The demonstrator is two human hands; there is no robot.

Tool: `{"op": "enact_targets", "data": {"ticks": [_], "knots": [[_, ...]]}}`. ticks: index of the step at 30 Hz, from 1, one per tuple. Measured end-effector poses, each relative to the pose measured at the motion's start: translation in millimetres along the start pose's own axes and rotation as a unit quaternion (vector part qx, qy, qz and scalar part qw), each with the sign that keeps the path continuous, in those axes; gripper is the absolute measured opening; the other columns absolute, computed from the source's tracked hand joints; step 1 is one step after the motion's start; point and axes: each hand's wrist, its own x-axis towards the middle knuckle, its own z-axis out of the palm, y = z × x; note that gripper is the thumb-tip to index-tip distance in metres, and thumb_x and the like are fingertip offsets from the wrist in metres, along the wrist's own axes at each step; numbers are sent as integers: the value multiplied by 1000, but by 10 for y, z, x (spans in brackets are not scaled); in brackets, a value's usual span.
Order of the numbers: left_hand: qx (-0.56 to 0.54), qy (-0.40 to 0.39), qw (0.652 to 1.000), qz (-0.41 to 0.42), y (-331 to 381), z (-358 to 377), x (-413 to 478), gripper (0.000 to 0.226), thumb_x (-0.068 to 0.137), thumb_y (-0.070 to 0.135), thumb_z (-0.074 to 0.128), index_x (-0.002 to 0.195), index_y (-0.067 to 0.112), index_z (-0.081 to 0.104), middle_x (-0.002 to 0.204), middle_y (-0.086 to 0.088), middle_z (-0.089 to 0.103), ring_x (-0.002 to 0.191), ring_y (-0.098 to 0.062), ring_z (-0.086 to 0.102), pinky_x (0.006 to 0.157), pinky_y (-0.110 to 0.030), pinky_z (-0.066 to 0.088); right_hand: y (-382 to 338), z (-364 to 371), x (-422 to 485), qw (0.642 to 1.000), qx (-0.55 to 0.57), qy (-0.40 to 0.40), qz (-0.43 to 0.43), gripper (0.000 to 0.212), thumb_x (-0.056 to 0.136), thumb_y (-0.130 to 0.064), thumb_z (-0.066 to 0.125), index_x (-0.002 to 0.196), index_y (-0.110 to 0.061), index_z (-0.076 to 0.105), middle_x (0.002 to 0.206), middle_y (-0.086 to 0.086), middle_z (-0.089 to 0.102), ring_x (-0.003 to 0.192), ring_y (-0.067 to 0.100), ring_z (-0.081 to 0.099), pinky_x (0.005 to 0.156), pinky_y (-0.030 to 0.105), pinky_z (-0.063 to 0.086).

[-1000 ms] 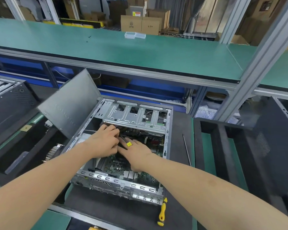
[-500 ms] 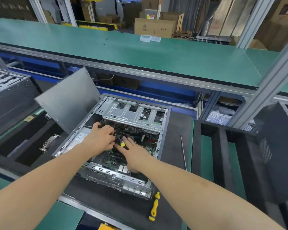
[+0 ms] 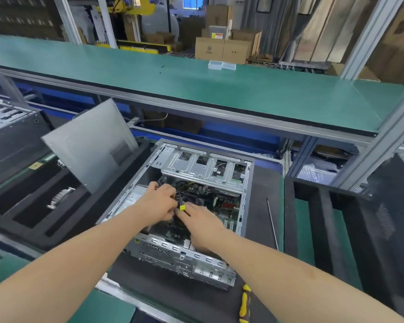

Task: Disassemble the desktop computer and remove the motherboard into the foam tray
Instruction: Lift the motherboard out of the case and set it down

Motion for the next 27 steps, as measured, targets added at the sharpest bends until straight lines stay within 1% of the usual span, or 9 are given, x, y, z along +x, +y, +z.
{"op": "enact_targets", "data": {"ticks": [3, 6, 10, 12, 16, 18, 21, 23, 27], "knots": [[2, -17, 998, 56, -133, -54, 60, 17, 84, 49, 63, 89, 33, 67, 117, 7, 48, 121, -20, 41, 97, -46, 27, 22, -65, 82, 998, -50, -33, -21, 97, 75, -18, 85, 156, -18, 32, 169, 12, 20, 158, 30, 13, 128, 46, 17], [22, -74, 993, 90, -213, -96, 106, 32, 76, 60, 76, 81, 35, 57, 120, 4, 46, 120, -22, 38, 103, -53, 28, 10, -182, 196, 990, -105, -90, -24, 102, 73, -28, 89, 157, -23, 32, 169, 12, 18, 157, 31, 13, 129, 45, 13], [20, -113, 988, 105, -293, -151, 181, 28, 80, 43, 79, 102, 31, 66, 127, -2, 43, 125, -28, 38, 108, -55, 27, 2, -277, 312, 976, -182, -117, -37, 101, 78, -27, 87, 158, -24, 27, 166, 13, 22, 154, 33, 20, 125, 45, 22], [-12, -120, 986, 112, -356, -186, 199, 40, 79, 39, 77, 115, 30, 63, 126, -2, 40, 123, -27, 39, 105, -54, 30, -8, -280, 315, 970, -203, -124, -50, 97, 81, -22, 84, 158, -22, 26, 168, 13, 21, 156, 34, 17, 127, 45, 19], [-16, -91, 989, 115, -477, -180, 246, 71, 71, 53, 76, 132, 28, 49, 127, 1, 43, 118, -25, 44, 99, -52, 31, -90, -235, 327, 957, -257, -106, -88, 75, 87, -18, 75, 152, -16, 37, 157, 11, 40, 141, 31, 44, 122, 41, 30], [-28, -68, 991, 113, -532, -143, 275, 77, 67, 59, 73, 133, 30, 46, 126, 3, 44, 117, -25, 45, 98, -53, 31, -123, -216, 356, 945, -285, -116, -109, 77, 85, -22, 76, 151, -18, 38, 150, 11, 46, 133, 31, 51, 120, 42, 32], [-95, -37, 989, 110, -599, -79, 285, 66, 67, 60, 71, 123, 36, 46, 118, 6, 45, 111, -23, 47, 100, -54, 33, -163, -205, 413, 932, -318, -142, -101, 80, 85, -27, 78, 153, -24, 35, 153, 14, 42, 141, 35, 41, 123, 48, 25], [-134, -28, 986, 96, -606, -37, 285, 55, 70, 51, 71, 117, 38, 45, 115, 6, 44, 113, -24, 47, 104, -56, 33, -221, -167, 465, 923, -339, -165, -77, 84, 83, -33, 80, 153, -26, 36, 159, 15, 36, 148, 35, 31, 125, 53, 21], [-124, -78, 987, 67, -532, -76, 268, 66, 76, 36, 72, 131, 37, 36, 131, -2, 42, 126, -31, 40, 113, -61, 24, -274, -49, 522, 905, -377, -190, -55, 92, 82, -39, 79, 158, -29, 28, 165, 18, 22, 153, 39, 16, 123, 64, 15]]}}
